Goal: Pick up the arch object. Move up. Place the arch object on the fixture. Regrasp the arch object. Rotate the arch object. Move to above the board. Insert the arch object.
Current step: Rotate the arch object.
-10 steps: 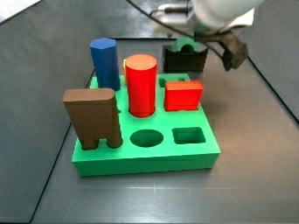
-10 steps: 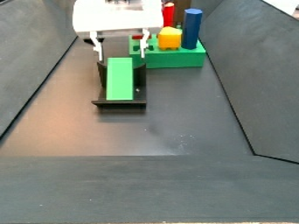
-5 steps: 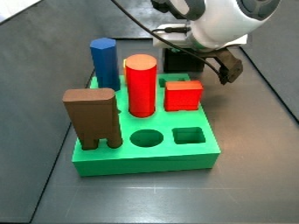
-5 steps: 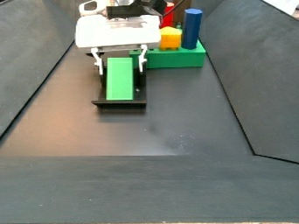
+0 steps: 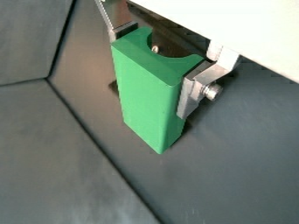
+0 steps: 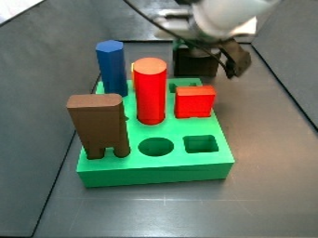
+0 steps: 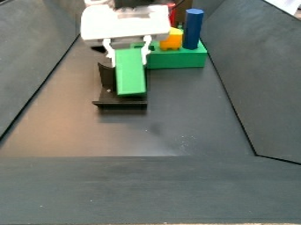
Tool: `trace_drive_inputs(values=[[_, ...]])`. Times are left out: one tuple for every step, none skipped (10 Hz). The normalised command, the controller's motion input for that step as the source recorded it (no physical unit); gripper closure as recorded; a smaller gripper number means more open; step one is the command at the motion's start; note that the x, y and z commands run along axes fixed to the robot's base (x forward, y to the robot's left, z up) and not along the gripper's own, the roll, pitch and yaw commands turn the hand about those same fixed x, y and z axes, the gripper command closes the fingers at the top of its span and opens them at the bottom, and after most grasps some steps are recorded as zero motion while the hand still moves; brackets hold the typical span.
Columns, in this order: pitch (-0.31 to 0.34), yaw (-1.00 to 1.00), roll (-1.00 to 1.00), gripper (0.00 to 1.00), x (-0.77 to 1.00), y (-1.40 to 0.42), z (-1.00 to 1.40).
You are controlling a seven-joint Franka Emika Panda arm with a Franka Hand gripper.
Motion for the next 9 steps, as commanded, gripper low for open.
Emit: trace_drive_inputs(values=[[-0.066,0.01,-0.10,1.00,-0.86,0.10,1.00],[-0.075,0.00,-0.10,1.00,-0.87,0.10,1.00],[-0.086,-0.01,-0.10,1.00,-0.88,0.09,1.00],[-0.092,-0.03,-0.11,1.00,-0.89,0.09,1.00],[-0.091,-0.05,-0.12,1.00,-0.90,0.08,1.00],[-0.084,-0.07,-0.13,1.00,-0.91,0.08,1.00],[-0.080,-0.08,-0.14,1.00,-0.92,0.08,1.00],[-0.070,-0.09,-0.14,1.00,-0.95,0.07,1.00],[-0.060,-0.09,-0.14,1.00,-0.89,0.06,0.91]])
